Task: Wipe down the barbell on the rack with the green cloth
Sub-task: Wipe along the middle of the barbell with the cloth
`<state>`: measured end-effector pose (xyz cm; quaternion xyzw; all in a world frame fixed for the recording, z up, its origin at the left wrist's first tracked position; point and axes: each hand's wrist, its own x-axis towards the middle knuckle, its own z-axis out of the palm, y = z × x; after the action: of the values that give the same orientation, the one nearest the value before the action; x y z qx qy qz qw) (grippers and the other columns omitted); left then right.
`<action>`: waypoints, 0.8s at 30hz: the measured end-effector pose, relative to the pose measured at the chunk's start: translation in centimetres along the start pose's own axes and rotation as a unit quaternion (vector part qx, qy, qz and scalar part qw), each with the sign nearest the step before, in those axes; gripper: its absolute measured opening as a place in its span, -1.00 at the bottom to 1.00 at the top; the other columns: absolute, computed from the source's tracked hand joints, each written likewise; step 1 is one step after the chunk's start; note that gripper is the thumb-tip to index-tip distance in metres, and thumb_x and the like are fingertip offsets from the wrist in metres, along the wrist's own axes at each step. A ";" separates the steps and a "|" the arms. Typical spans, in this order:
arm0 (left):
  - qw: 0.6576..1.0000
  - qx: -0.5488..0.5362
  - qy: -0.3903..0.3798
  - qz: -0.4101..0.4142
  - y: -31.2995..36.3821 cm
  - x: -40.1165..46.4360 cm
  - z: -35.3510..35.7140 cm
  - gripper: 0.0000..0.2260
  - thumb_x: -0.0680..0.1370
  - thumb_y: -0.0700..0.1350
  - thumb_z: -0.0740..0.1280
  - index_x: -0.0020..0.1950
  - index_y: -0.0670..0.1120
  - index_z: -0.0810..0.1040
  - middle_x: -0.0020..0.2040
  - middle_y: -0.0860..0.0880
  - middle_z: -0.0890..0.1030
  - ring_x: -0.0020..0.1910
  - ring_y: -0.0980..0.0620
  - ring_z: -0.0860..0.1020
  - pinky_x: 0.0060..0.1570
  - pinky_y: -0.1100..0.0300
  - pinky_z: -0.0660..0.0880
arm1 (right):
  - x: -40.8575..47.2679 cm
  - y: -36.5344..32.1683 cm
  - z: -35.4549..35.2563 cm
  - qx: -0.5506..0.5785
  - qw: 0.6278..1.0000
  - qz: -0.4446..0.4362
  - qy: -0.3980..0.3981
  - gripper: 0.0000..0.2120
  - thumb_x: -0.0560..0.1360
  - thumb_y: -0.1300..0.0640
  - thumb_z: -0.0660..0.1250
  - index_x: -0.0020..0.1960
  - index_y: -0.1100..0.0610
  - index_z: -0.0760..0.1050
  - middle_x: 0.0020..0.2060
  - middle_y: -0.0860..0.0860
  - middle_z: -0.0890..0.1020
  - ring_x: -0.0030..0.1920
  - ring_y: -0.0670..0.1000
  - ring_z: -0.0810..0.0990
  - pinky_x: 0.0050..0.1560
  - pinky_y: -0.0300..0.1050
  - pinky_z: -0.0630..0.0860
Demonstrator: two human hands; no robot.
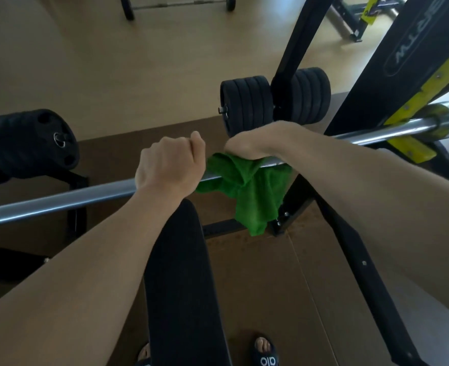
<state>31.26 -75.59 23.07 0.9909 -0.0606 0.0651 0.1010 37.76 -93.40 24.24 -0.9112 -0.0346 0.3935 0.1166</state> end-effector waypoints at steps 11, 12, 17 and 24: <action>1.000 0.004 0.009 0.012 0.3 0.1 0.5 -0.43 0.71 0.06 -0.07 -0.43 -0.07 0.40 -0.49 -0.06 0.44 -0.53 -0.06 0.43 -0.39 0.08 0.38 | -2.9 8.4 7.4 -0.072 0.777 -0.037 0.624 -0.69 0.67 0.09 0.08 -0.22 0.11 0.38 -0.35 0.05 0.47 -0.28 0.17 0.46 -0.10 0.08 0.40; 1.000 0.009 0.008 0.013 0.3 0.1 0.5 -0.44 0.71 0.06 -0.06 -0.42 -0.06 0.41 -0.49 -0.06 0.44 -0.52 -0.06 0.43 -0.37 0.08 0.35 | -2.3 8.0 8.6 -0.032 0.752 -0.030 0.658 -0.70 0.66 0.11 0.09 -0.18 0.15 0.43 -0.29 0.08 0.52 -0.21 0.17 0.47 0.00 0.10 0.41; 0.999 0.032 0.016 0.021 0.4 0.1 0.6 -0.44 0.71 0.06 -0.06 -0.40 -0.09 0.42 -0.49 -0.06 0.43 -0.55 -0.02 0.39 -0.47 0.14 0.22 | -1.7 5.2 11.8 0.023 0.702 -0.089 0.706 -0.64 0.66 0.09 0.06 -0.01 0.23 0.58 -0.03 0.14 0.64 0.07 0.22 0.57 0.33 0.20 0.39; 0.999 0.031 0.016 0.026 0.3 -0.1 0.5 -0.46 0.70 0.02 -0.04 -0.35 -0.13 0.48 -0.48 -0.05 0.41 -0.53 -0.01 0.35 -0.39 0.10 0.24 | -1.6 2.0 11.3 -0.031 0.713 -0.201 0.671 -0.71 0.64 0.12 0.13 -0.09 0.18 0.58 -0.19 0.07 0.64 -0.14 0.12 0.58 0.05 0.01 0.46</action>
<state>31.14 -75.98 22.57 0.9905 -0.0824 0.0858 0.0691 28.39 -93.50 17.44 -0.9105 -0.1419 -0.3552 0.1573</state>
